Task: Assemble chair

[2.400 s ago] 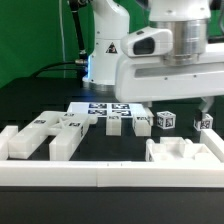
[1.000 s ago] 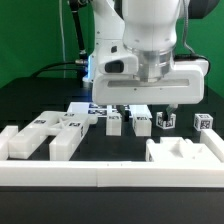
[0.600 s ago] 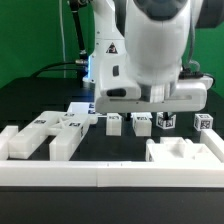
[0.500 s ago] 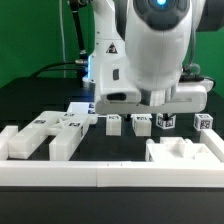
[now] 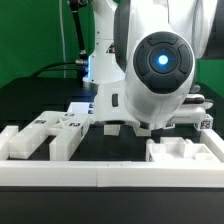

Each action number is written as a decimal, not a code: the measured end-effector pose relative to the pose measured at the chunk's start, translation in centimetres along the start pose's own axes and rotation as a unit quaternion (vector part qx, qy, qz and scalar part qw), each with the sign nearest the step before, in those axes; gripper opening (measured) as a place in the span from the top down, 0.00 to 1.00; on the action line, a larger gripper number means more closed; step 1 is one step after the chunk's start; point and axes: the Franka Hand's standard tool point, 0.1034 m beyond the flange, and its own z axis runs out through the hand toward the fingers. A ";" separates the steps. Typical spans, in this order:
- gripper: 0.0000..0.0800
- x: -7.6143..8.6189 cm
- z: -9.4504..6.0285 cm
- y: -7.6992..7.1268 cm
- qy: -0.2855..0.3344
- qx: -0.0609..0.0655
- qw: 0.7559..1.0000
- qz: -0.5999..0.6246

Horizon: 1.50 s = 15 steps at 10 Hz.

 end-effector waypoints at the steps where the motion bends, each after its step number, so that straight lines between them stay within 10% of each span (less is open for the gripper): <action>1: 0.19 0.1 0.2 0.0 0.001 0.000 1.000 0.000; 4: 0.24 0.4 0.8 -0.1 0.003 -0.001 1.000 0.000; 7: 0.64 0.4 0.9 0.0 0.002 -0.001 1.000 -0.002; 15: 0.64 -2.1 -2.6 -0.7 0.001 0.003 1.000 -0.007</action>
Offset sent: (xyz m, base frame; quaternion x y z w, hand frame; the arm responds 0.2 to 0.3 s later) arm -0.0068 -0.0008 -0.0069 -0.0117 0.0121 -0.0072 0.9998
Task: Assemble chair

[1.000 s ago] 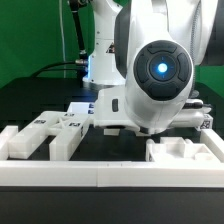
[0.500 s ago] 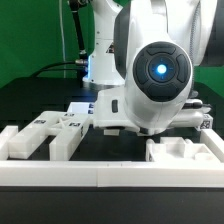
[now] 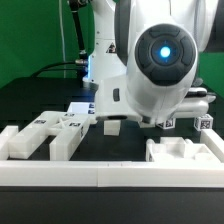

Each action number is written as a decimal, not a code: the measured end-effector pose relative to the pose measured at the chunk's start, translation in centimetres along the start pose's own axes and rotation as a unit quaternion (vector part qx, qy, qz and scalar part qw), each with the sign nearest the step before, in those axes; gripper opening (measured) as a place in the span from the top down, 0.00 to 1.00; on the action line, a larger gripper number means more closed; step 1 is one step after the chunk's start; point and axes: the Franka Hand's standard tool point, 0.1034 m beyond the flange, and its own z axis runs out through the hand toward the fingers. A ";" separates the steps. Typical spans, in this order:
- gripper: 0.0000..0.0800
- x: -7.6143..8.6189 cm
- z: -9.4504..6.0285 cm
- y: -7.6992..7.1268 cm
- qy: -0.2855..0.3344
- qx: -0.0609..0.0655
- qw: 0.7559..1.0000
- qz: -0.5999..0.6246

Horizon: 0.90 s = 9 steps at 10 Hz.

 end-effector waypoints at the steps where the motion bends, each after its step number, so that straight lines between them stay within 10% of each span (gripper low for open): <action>1: 0.64 -0.6 -1.2 -0.4 0.002 -0.001 1.000 -0.002; 7: 0.64 1.1 -3.8 -0.7 0.139 -0.003 0.990 -0.001; 9: 0.64 1.3 -6.9 -1.8 0.210 -0.006 0.978 -0.007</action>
Offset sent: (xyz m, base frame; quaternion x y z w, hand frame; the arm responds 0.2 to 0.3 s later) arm 0.0000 0.0000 0.0000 0.0000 0.0000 0.0000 1.0000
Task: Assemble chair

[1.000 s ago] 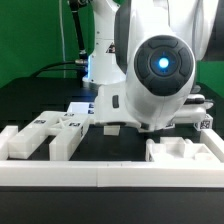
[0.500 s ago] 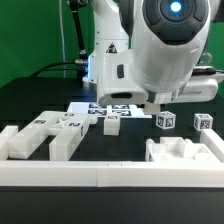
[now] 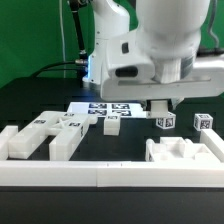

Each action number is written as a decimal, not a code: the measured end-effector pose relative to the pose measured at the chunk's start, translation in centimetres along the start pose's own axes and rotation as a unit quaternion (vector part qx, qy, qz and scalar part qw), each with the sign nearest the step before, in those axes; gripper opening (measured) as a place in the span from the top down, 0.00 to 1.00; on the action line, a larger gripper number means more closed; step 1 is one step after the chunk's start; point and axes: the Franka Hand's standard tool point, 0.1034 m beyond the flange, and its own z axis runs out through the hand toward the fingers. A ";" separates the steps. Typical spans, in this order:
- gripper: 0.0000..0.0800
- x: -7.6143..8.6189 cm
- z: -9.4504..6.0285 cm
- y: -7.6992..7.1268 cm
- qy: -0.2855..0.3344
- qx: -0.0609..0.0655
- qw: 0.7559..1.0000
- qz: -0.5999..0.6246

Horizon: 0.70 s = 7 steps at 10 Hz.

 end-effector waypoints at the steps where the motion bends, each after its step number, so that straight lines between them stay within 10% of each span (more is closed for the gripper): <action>1: 0.64 0.2 -1.1 -0.4 0.017 0.000 1.000 0.000; 3: 0.64 1.0 -3.7 -1.1 0.106 -0.001 0.994 -0.003; 7: 0.64 1.8 -3.8 -1.0 0.268 -0.007 0.964 -0.006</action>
Offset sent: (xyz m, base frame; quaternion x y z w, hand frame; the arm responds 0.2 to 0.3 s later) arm -0.0056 -0.0045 0.0017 -0.0394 0.1945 -0.0112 0.9800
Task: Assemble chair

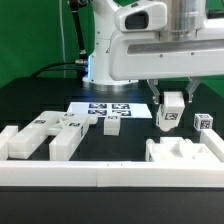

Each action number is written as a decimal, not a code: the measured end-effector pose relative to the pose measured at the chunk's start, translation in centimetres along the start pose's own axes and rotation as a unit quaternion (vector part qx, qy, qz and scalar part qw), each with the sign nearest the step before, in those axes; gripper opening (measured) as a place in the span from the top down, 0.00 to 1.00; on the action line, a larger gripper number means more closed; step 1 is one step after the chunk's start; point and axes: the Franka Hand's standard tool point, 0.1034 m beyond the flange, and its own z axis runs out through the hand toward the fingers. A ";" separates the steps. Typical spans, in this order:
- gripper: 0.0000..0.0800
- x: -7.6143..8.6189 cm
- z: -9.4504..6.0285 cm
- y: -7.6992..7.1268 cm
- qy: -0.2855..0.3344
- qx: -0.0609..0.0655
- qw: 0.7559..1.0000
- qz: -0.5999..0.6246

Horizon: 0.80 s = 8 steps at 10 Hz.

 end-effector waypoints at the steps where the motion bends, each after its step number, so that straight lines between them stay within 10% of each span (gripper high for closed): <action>1: 0.64 0.4 -0.5 -0.7 0.020 0.002 1.000 -0.003; 5: 0.64 4.5 -3.0 -2.9 0.170 0.008 0.985 -0.016; 8: 0.64 3.9 -2.4 -2.7 0.181 0.006 0.983 -0.018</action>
Offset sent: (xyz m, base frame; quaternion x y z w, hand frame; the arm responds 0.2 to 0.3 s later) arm 0.0348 0.0173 0.0290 0.0017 0.0955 0.0166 0.9953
